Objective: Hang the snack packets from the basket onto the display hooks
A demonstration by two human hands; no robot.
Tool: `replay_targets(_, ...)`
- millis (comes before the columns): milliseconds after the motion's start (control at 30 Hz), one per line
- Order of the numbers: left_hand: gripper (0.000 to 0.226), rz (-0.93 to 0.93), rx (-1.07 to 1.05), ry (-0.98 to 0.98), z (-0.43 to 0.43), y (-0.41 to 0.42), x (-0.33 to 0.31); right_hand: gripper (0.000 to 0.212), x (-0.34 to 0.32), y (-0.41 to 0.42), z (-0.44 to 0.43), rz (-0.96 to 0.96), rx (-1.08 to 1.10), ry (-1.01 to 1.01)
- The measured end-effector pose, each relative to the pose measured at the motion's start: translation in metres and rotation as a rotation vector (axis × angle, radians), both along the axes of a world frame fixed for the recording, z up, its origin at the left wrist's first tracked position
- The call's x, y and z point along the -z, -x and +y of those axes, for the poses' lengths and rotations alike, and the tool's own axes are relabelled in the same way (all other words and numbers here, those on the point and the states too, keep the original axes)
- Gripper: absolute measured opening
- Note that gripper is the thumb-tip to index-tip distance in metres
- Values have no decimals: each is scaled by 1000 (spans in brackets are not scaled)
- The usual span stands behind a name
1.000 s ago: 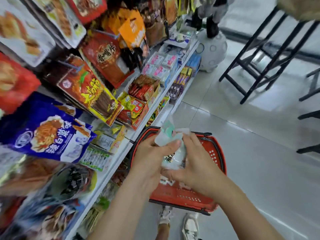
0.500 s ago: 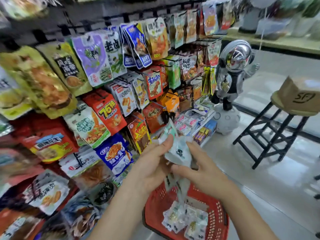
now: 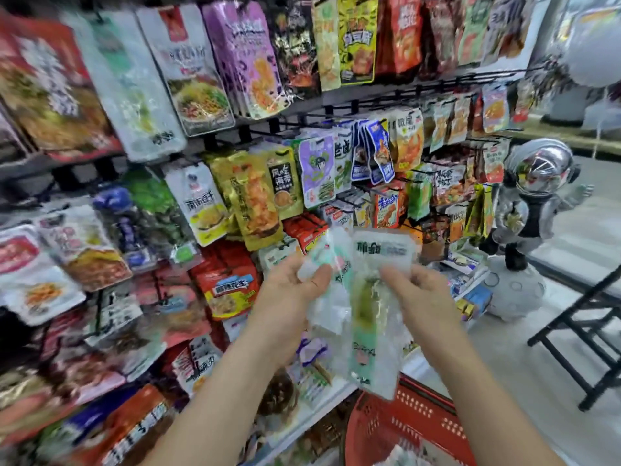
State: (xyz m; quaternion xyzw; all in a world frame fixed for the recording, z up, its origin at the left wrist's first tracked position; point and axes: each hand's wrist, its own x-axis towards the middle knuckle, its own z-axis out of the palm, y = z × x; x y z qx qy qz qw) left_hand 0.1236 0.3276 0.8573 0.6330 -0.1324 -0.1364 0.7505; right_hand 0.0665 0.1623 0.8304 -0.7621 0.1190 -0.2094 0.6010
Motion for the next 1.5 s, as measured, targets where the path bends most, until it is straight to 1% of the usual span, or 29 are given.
replay_targets(67, 26, -240, -85, -164, 31, -6, -25, 46, -15, -13, 7, -72, 12, 127)
replay_targets(133, 34, -378, -98, -235, 60, -11, -56, 35, -35, -25, 11, -104, 10, 264)
replay_targets(200, 30, -441, -64, -251, 84, -18, -84, 18, -54, -36, 18, -111, -24, 347)
replay_targets(233, 26, -446, -57, -263, 93, -20, -93, 13, -63, -40, 24, -117, -59, 353)
replay_targets(267, 26, -442, -60, -275, 99, -20, -100, 14, -73, -43, 32, -135, -98, 348)
replay_targets(300, 28, -436, -62, -289, 103, -22, -103, 16, -83, -44, 41, -163, -140, 316)
replay_targets(367, 30, -434, -119, -320, 106, -23, -106, 18, -98, -43, 62, -207, -252, 109)
replay_targets(433, 27, -507, -227, -370, 107, -26, -102, 27, -106, -42, 85, -234, -313, -111)
replay_targets(467, 26, -554, -283, -392, 107, -27, -99, 31, -107, -43, 95, -250, -307, -162)
replay_targets(533, 24, -637, -383, -420, 110, -29, -97, 36, -107, -46, 114, -272, -252, -185)
replay_targets(567, 22, -673, -420, -430, 112, -31, -96, 43, -108, -46, 122, -275, -227, -175)
replay_targets(633, 21, -727, -475, -444, 117, -35, -97, 50, -108, -49, 133, -306, -243, -147)
replay_targets(700, 21, -751, -509, -445, 121, -41, -99, 46, -107, -49, 142, -324, -315, -111)
replay_targets(767, 21, -737, -538, -429, 124, -50, -102, 23, -106, -54, 146, -328, -355, -124)
replay_targets(800, 23, -705, -544, -418, 124, -55, -103, 18, -106, -56, 146, -316, -358, -131)
replay_targets(900, 34, -612, -524, -357, 124, -65, -107, 21, -111, -66, 142, -273, -367, -174)
replay_targets(967, 35, -630, -525, -342, 122, -70, -112, 25, -118, -76, 137, -254, -349, -185)
replay_targets(1033, 35, -682, -537, -318, 118, -75, -120, 31, -125, -88, 131, -243, -357, -183)
replay_targets(1100, 35, -759, -562, -288, 112, -80, -128, 36, -131, -100, 127, -225, -413, -171)
replay_targets(1133, 34, -810, -579, -294, 109, -83, -132, 35, -134, -105, 126, -216, -443, -177)
replay_targets(1200, 32, -916, -638, -358, 103, -92, -140, 25, -141, -116, 124, -209, -514, -211)
replay_targets(1267, 30, -968, -701, -411, 98, -104, -147, 21, -147, -126, 122, -199, -571, -183)
replay_targets(1367, 26, -945, -791, -394, 91, -120, -155, 13, -154, -140, 117, -199, -649, -134)
replay_targets(1400, 24, -929, -821, -384, 88, -123, -157, 14, -155, -145, 116, -203, -674, -132)
replay_targets(1500, 21, -857, -895, -345, 79, -130, -161, 31, -156, -157, 112, -209, -730, -104)
